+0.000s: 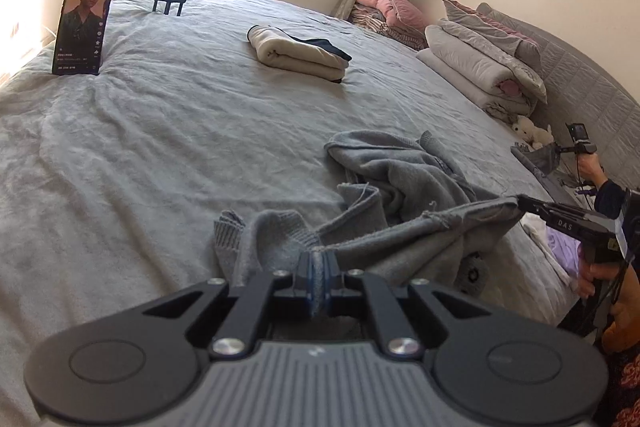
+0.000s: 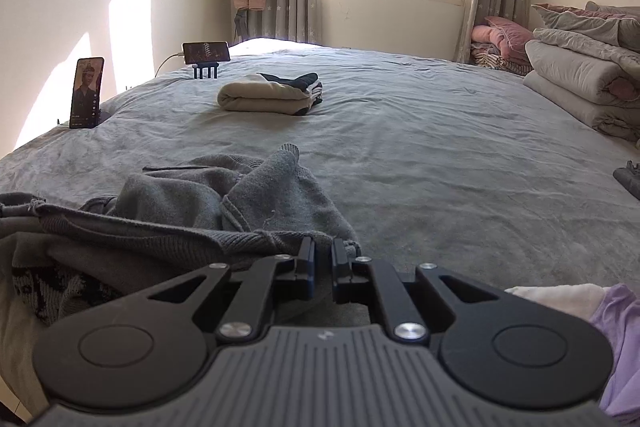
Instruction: Fold clothes
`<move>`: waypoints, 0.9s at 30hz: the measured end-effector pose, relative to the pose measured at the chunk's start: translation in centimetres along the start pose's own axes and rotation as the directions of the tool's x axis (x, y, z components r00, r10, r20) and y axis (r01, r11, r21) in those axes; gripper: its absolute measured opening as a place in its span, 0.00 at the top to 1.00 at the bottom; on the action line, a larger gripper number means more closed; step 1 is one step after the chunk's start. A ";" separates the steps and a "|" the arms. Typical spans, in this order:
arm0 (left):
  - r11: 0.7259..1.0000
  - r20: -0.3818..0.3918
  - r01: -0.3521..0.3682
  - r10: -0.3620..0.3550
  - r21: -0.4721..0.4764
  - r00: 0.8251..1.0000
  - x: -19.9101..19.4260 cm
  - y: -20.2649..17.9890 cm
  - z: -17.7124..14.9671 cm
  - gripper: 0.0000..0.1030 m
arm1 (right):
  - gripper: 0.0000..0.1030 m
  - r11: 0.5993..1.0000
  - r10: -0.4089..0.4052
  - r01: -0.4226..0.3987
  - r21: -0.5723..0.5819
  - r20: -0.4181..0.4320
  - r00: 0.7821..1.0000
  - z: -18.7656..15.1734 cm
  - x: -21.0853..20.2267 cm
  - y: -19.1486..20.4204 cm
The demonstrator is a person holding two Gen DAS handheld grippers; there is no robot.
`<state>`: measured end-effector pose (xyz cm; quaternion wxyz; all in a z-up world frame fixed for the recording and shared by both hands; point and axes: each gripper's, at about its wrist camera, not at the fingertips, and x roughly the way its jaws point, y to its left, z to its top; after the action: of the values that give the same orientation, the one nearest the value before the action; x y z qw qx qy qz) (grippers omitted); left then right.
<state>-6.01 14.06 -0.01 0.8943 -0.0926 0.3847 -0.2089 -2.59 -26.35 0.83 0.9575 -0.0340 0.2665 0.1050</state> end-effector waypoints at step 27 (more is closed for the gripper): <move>0.991 0.018 -0.004 0.002 0.131 1.000 3.8 -2.2 0.6 0.78 | 0.45 0.994 0.074 -0.071 -0.077 0.030 0.997 -1.8 0.0 -0.4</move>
<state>-3.88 10.37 -1.31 0.9022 -0.0351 0.3622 -0.2316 -3.40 -26.93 -0.75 0.9553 -0.0589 0.2476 0.1504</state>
